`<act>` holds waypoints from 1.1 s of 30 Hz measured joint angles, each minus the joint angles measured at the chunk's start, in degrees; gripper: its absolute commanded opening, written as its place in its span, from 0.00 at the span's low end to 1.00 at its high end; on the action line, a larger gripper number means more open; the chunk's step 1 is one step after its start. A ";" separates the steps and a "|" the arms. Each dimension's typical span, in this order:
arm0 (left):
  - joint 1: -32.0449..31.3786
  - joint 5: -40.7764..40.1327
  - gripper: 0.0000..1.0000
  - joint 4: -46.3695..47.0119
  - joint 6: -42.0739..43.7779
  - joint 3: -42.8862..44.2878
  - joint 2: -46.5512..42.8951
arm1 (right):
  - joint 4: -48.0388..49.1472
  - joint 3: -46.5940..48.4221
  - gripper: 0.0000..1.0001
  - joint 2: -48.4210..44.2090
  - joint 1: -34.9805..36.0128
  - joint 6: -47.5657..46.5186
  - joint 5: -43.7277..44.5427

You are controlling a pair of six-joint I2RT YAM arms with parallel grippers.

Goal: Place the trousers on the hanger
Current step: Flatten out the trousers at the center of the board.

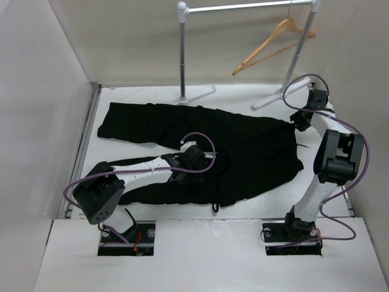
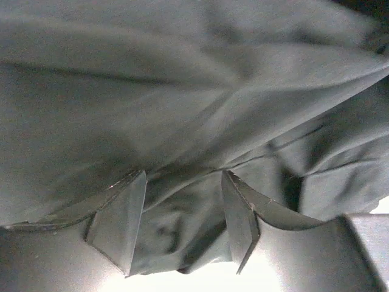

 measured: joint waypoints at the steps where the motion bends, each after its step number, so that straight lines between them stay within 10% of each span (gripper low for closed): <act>1: -0.15 -0.68 0.51 -0.59 -0.42 -0.17 -0.44 | 0.46 0.52 0.56 1.05 -0.02 0.09 -0.02; 8: 0.22 -3.85 0.52 -3.96 -2.29 -0.35 -8.66 | 0.90 -12.90 0.71 -11.89 -0.31 0.37 0.79; 15: 3.82 -5.01 0.52 -6.32 -2.51 -0.28 -14.43 | 0.07 -33.18 0.02 -44.44 -2.19 4.48 3.50; 25: 13.33 -4.22 0.52 -8.44 -2.99 -7.23 -26.75 | -7.04 -48.15 0.59 -50.03 -9.01 6.25 -0.48; 29: 17.79 -2.75 0.52 -9.79 -3.15 -9.79 -30.84 | -3.32 -48.06 0.58 -45.51 -8.92 5.25 -4.26; 33: 21.66 -1.66 0.52 -12.20 -3.23 -11.21 -34.64 | -0.79 -47.04 0.36 -38.18 -8.94 5.01 -5.38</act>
